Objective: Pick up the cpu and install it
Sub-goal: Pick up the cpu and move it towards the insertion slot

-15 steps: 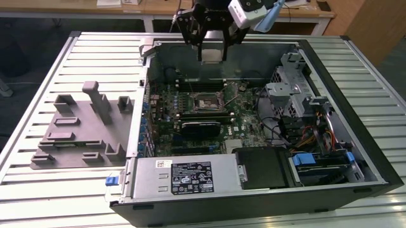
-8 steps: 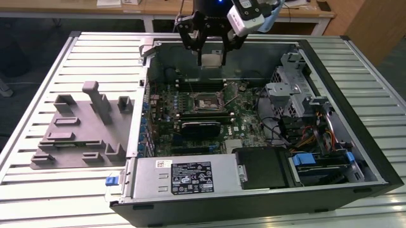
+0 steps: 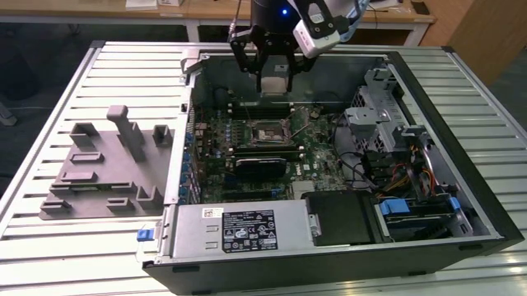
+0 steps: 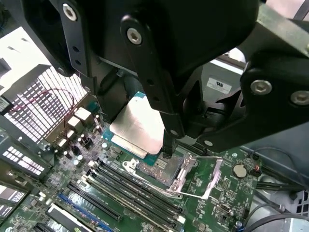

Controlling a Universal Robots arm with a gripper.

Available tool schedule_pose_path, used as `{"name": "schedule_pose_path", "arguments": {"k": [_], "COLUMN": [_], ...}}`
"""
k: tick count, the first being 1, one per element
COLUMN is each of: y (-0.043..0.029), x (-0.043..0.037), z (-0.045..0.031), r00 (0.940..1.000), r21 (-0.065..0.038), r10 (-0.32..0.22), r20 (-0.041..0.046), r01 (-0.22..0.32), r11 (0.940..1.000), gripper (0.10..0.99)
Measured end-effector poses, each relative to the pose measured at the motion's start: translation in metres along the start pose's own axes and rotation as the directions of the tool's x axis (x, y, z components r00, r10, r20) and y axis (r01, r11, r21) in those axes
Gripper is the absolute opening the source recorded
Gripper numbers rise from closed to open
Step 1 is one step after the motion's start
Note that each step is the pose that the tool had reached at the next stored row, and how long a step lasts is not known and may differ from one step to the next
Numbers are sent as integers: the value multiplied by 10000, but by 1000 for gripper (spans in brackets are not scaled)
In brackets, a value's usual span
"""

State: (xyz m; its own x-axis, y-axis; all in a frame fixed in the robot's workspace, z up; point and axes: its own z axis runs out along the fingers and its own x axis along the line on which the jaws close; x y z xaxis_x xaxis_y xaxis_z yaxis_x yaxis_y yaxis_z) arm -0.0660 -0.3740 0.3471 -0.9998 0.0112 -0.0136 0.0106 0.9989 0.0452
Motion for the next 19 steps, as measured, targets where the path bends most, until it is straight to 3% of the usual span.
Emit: {"name": "schedule_pose_path", "arguments": {"k": [19], "y": [-16], "x": [5], "z": [346], "r00": [10000], "r21": [-1], "r10": [0], "r20": [0], "r01": [0], "r11": [10000], "gripper": [541]}}
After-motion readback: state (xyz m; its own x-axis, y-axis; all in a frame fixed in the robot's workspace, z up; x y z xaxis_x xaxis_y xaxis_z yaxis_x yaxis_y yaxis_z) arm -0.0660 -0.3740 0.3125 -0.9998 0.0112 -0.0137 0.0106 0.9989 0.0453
